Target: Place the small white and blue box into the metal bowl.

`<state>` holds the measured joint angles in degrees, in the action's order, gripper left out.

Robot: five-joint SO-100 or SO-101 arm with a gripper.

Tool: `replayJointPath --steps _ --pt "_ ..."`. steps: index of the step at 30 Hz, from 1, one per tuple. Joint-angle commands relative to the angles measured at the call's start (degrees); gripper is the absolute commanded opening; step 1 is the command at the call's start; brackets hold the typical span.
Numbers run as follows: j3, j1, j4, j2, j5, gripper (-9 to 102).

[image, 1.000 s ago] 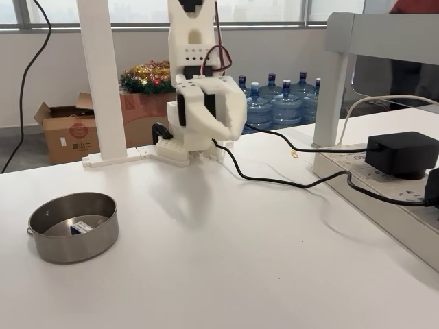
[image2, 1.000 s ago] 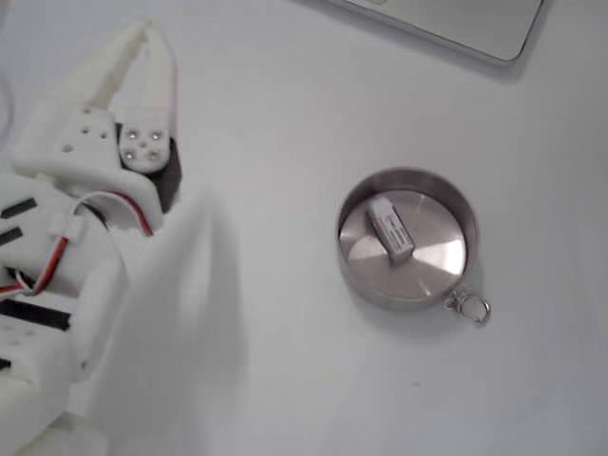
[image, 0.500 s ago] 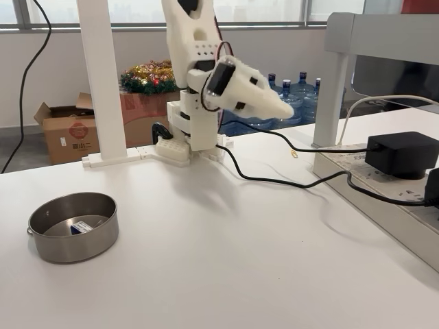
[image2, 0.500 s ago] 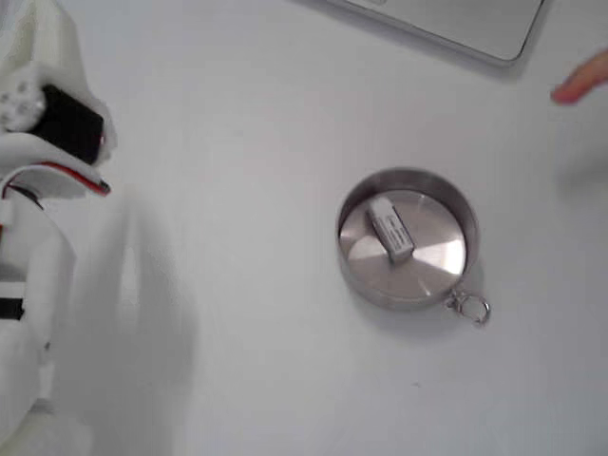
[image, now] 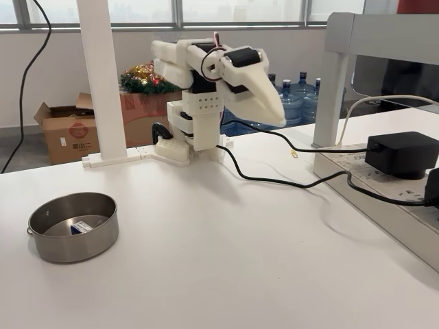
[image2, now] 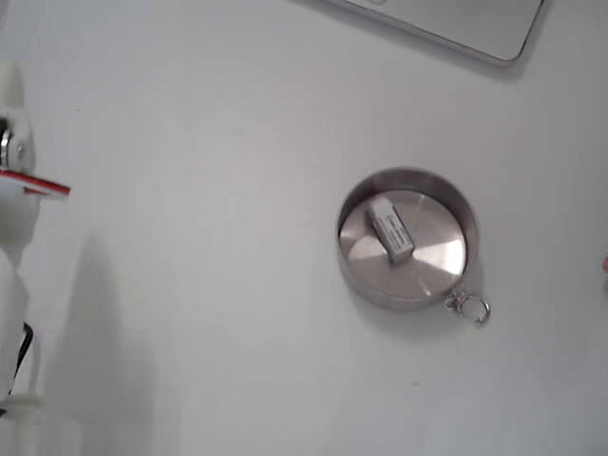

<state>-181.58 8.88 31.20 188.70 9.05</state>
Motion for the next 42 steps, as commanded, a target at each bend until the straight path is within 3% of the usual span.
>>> replayJointPath --steps 1,10,42 --pt "-3.0 0.8 16.8 11.4 -0.7 -4" --pt "-2.9 1.0 28.7 12.3 -0.7 -4" --pt "-2.9 0.1 29.3 12.3 0.0 -4"
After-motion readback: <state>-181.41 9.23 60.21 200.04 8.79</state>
